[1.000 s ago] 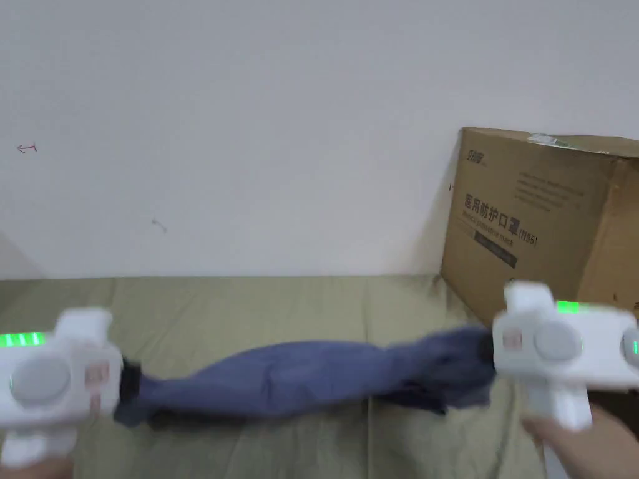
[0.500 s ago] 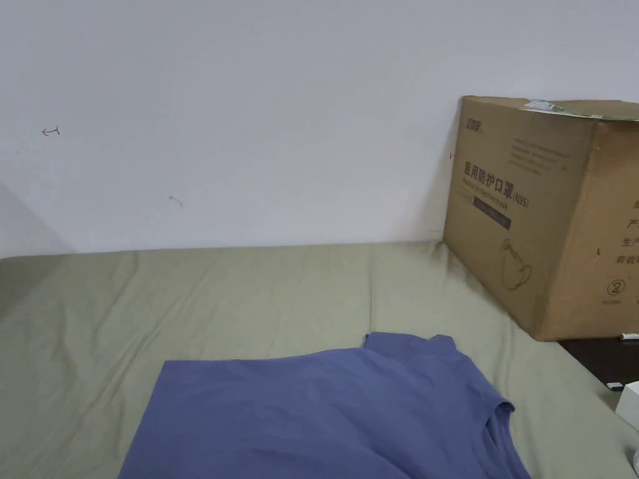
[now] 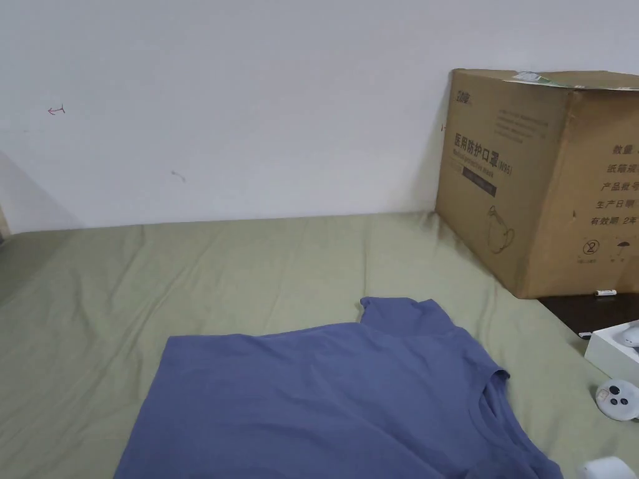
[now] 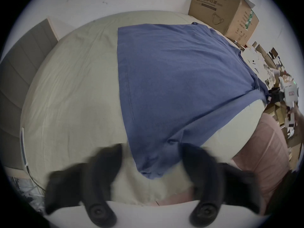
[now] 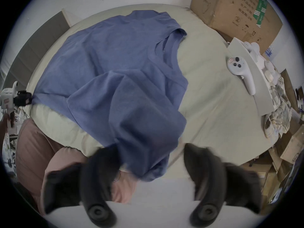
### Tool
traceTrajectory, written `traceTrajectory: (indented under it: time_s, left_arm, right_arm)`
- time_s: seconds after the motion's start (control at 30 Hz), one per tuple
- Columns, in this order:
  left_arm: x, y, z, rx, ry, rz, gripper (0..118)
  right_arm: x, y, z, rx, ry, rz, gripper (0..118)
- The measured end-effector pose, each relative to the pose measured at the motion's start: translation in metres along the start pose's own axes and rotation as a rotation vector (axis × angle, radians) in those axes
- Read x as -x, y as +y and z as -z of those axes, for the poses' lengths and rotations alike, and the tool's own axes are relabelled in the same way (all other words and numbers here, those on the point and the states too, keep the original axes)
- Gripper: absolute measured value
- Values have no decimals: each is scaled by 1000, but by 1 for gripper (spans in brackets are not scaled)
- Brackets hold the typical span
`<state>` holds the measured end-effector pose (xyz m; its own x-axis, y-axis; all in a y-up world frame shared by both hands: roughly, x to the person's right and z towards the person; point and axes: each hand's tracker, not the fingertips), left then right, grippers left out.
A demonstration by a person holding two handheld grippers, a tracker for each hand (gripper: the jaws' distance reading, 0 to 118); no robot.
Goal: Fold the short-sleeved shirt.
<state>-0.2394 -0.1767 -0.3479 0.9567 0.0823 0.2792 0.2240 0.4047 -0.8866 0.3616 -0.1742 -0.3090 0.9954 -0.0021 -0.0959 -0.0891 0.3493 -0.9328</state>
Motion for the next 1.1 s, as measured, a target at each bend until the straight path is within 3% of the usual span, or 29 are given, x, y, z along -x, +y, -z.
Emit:
traceTrajectory:
  time_s: [0.03, 0.17, 0.23, 0.3, 0.33, 0.37, 0.4, 0.47, 0.53, 0.6, 0.73, 0.8, 0.93, 1.03, 1.07, 1.1]
  left_arm:
    - [1, 0, -5, 1, -17, -16, 108]
    - [-6, 8, -57, -134, -104, -63, 107]
    - [-16, 8, -93, -331, -156, -120, 107]
    - [-34, 2, -129, -569, -154, -172, 103]
    - [-46, -6, -145, -712, -119, -177, 95]
    - [-61, -19, -158, -878, -51, -179, 75]
    - [-72, -27, -165, -985, 0, -171, 53]
    - [-97, -43, -172, -1140, 105, -168, 1]
    - [-114, -49, -169, -1184, 177, -148, 1]
    - [-122, -57, -172, -1218, 155, -136, 0]
    - [-113, -45, -180, -1121, 150, -164, 0]
    - [-92, -17, -181, -879, 70, -195, 0]
    - [-33, 26, -132, -192, -81, -390, 0]
    - [-13, 19, -88, -122, -78, -351, 0]
    - [-7, 16, -70, -70, -61, -373, 11]
    - [0, 15, -58, -40, -70, -414, 44]
  right_arm:
    - [-1, 2, -8, -17, 2, 9, 88]
    - [7, 10, -57, -157, 114, 106, 88]
    - [16, 11, -81, -314, 150, 142, 88]
    - [37, 5, -111, -542, 121, 149, 87]
    - [48, 0, -122, -672, 116, 144, 84]
    - [60, -9, -134, -823, 117, 145, 74]
    - [70, -16, -140, -929, 113, 152, 57]
    - [95, -30, -147, -1120, 80, 178, 4]
    - [118, -35, -150, -1181, -63, 222, 4]
    - [126, -34, -148, -1201, 7, 224, 4]
    - [127, -24, -150, -1131, 58, 199, 4]
    - [125, -24, -152, -1108, 74, 185, 4]
    - [122, -23, -146, -1033, 127, 171, 4]
    - [120, -24, -134, -970, 150, 164, 4]
    - [120, -24, -130, -949, 152, 157, 4]
    - [121, -25, -127, -932, 152, 154, 4]
